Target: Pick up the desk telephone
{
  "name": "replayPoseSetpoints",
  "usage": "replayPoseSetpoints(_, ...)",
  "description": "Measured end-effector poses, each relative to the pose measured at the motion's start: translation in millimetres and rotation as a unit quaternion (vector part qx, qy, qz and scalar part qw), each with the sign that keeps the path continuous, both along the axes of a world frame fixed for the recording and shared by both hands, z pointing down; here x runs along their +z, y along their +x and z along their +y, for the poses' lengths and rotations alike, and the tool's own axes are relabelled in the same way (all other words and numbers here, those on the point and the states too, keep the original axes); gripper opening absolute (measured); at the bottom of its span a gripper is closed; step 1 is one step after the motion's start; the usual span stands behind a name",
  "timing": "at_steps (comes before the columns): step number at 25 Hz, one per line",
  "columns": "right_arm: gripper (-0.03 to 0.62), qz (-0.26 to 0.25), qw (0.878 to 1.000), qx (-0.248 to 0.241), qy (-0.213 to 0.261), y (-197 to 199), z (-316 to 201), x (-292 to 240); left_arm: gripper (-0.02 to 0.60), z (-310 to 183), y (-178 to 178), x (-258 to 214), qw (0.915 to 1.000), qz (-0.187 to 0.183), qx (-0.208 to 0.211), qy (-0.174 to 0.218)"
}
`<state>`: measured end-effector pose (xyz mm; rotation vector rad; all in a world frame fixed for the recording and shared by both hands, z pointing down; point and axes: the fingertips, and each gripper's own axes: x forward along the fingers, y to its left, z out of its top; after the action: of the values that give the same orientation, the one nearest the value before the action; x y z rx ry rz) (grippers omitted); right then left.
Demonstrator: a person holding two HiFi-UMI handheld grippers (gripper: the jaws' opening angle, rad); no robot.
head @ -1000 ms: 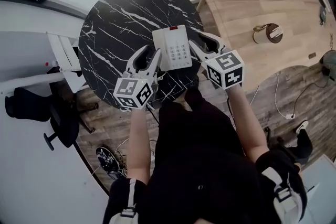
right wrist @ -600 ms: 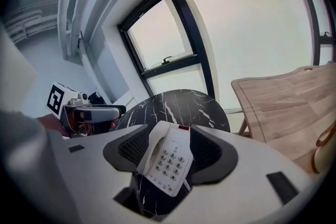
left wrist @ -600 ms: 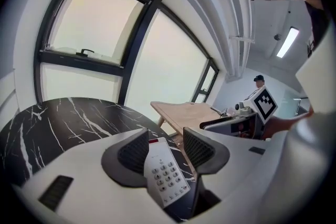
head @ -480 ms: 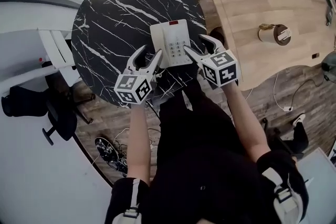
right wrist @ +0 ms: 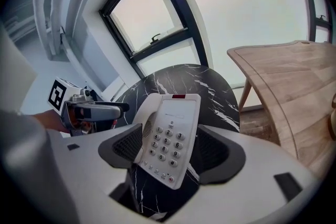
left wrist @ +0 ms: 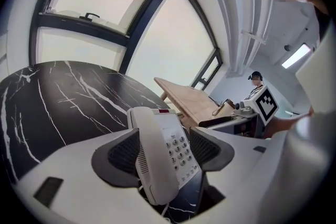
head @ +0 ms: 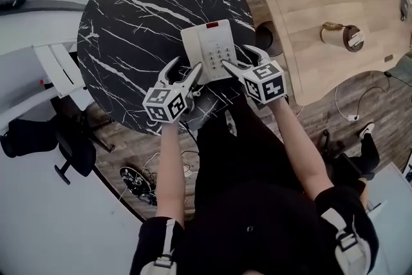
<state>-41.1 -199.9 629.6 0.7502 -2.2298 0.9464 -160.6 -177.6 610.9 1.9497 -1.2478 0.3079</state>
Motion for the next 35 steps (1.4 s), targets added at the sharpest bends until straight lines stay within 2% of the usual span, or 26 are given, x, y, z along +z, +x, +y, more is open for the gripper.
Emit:
replayPoseSetpoints(7,0.325,0.02,0.999,0.023,-0.032,-1.5,6.6,40.0,0.333,-0.5,1.0,29.1,0.9985,0.05,0.012,-0.022)
replayPoseSetpoints(11,0.328,0.03,0.998,0.027,-0.043,-7.5,6.6,55.8,0.342,-4.9,-3.5,44.7,0.998,0.052,0.015,-0.033)
replayPoseSetpoints(21,0.328,0.052,0.997,0.027,-0.049,-12.8,10.2,79.0,0.345,-0.4,1.9,66.9,0.9938,0.084,0.038,-0.061)
replayPoseSetpoints(27,0.327,0.051,0.997,0.023,-0.055,-13.0,8.7,82.3,0.345,-1.3,5.6,68.9,0.9911,0.106,0.051,-0.062)
replayPoseSetpoints(35,0.327,0.036,0.996,0.026,-0.072,-14.5,10.5,84.9,0.347,-1.2,7.1,71.8,0.9871,0.136,0.049,-0.068)
